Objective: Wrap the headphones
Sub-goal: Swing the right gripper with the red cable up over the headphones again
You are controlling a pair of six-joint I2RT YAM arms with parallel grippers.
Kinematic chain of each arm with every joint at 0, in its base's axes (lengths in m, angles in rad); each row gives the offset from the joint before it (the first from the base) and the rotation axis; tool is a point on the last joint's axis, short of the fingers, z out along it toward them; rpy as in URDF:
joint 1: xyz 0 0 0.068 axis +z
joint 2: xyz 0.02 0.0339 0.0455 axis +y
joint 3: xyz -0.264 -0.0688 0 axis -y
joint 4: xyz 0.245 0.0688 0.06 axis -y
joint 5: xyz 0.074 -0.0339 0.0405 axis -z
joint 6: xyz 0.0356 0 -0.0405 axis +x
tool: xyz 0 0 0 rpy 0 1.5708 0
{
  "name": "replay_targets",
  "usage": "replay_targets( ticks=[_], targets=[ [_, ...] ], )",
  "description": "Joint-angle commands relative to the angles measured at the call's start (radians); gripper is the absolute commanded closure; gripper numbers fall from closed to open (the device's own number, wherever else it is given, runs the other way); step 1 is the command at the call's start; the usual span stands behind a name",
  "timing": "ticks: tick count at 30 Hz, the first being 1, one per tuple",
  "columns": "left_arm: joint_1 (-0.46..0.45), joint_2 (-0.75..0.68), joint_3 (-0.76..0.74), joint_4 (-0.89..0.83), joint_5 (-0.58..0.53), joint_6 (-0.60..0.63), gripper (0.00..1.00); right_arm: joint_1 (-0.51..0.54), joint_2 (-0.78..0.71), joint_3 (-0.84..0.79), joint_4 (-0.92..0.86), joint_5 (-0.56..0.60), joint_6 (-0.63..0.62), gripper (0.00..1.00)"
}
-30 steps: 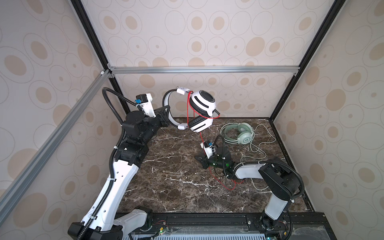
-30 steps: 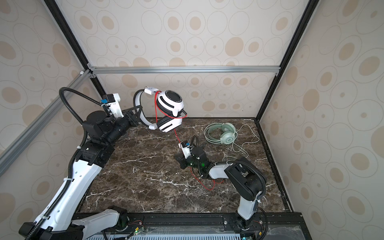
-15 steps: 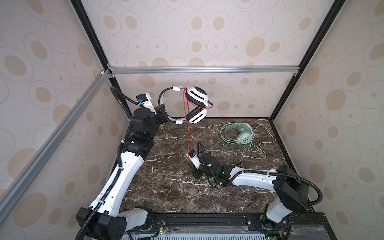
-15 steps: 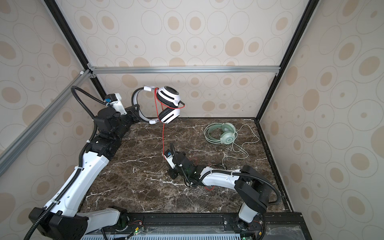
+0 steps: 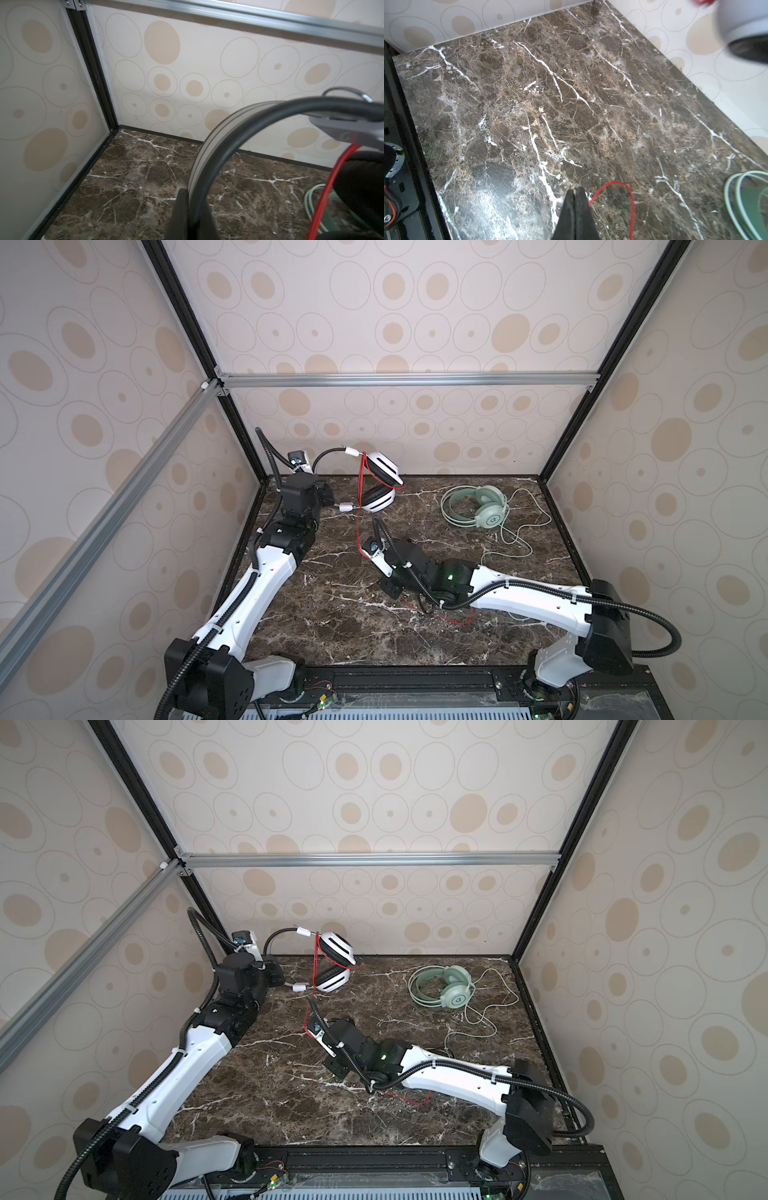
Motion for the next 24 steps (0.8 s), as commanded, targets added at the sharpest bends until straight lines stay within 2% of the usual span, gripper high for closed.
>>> replay_targets(
  ticks=[1, 6, 11, 20, 24],
  targets=[
    [-0.006, -0.012, -0.014, 0.085, -0.097, 0.103, 1.00, 0.021, -0.017, 0.116, -0.186, 0.089, -0.063, 1.00],
    [-0.012, -0.031, -0.053, 0.039, -0.095, 0.180, 1.00, 0.028, 0.018, 0.251, -0.315, 0.191, -0.158, 1.00],
    [-0.018, -0.068, -0.075, -0.032, -0.029, 0.241, 1.00, 0.019, 0.049, 0.334, -0.356, 0.328, -0.283, 1.00],
    [-0.056, -0.137, -0.075, -0.183, 0.165, 0.336, 1.00, -0.105, 0.074, 0.444, -0.372, 0.322, -0.421, 1.00],
    [-0.062, -0.164, -0.065, -0.256, 0.298, 0.345, 1.00, -0.162, 0.070, 0.438, -0.361, 0.282, -0.449, 0.99]
  ],
)
